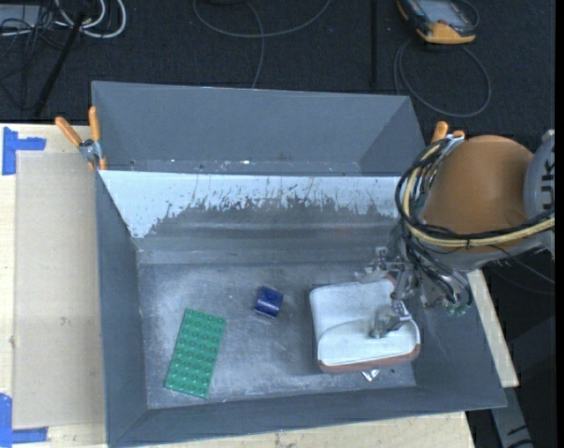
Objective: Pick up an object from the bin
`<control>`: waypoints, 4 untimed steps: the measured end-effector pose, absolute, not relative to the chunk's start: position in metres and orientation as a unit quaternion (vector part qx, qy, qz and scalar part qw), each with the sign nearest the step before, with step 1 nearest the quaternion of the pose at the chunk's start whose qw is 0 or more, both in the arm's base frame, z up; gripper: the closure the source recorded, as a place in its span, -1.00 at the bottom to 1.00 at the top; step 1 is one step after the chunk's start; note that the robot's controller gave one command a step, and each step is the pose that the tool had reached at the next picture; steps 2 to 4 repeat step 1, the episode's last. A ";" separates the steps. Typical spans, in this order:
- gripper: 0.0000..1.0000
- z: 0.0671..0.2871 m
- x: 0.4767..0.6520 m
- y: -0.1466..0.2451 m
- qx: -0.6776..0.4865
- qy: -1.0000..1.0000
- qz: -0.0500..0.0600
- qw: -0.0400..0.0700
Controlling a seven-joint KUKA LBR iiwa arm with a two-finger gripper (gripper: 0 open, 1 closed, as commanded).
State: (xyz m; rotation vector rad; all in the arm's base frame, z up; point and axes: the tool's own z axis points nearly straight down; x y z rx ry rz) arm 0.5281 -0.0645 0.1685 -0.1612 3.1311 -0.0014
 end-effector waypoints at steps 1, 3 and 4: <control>1.00 0.200 0.529 -0.064 -0.051 0.999 0.000 0.001; 1.00 0.200 0.529 -0.064 -0.051 0.999 0.000 0.001; 1.00 0.200 0.529 -0.064 -0.051 0.999 0.000 0.001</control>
Offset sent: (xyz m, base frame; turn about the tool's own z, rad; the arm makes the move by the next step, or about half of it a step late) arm -0.0001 0.0000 0.0302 0.0000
